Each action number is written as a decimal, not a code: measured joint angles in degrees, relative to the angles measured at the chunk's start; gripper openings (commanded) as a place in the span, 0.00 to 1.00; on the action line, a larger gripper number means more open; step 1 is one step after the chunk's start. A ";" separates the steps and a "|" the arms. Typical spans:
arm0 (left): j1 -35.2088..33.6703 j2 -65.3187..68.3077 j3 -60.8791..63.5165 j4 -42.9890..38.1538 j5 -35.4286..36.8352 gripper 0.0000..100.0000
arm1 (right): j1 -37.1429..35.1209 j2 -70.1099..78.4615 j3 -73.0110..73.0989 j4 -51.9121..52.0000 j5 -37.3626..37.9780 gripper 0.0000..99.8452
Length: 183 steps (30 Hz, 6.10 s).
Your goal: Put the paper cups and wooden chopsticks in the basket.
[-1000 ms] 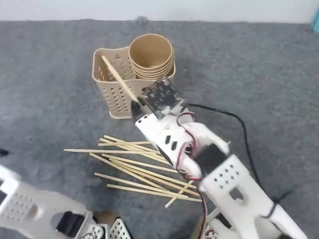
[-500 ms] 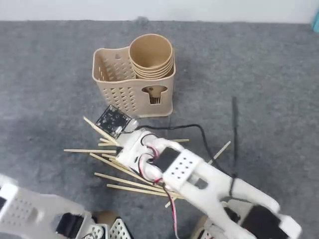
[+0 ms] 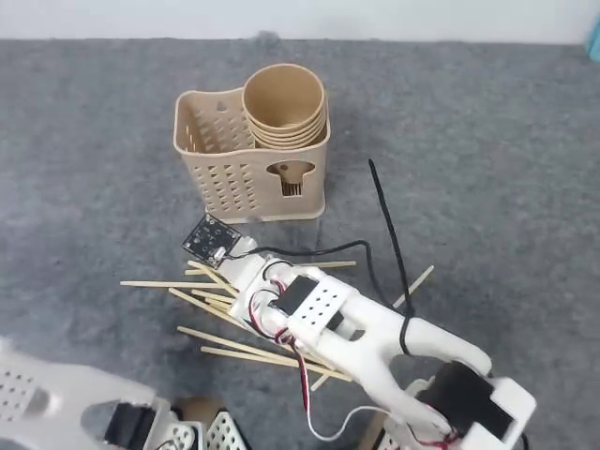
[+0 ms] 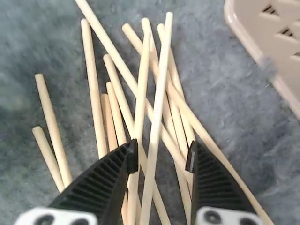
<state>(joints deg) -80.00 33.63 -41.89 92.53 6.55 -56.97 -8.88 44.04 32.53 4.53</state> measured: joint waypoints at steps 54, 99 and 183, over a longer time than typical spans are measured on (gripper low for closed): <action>-12.04 29.27 -14.86 -23.91 -0.09 0.31 | 2.64 -30.68 -2.73 -0.35 -0.09 0.01; -12.84 31.03 -15.91 -23.91 -0.09 0.31 | 17.49 18.64 -42.73 -55.82 -0.18 0.01; 43.69 -26.02 75.25 -30.15 22.51 0.01 | 24.62 -26.20 24.26 9.23 -14.59 0.14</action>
<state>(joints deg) -36.31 7.60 33.36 62.37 29.05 -32.35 -35.08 68.31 41.76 -10.07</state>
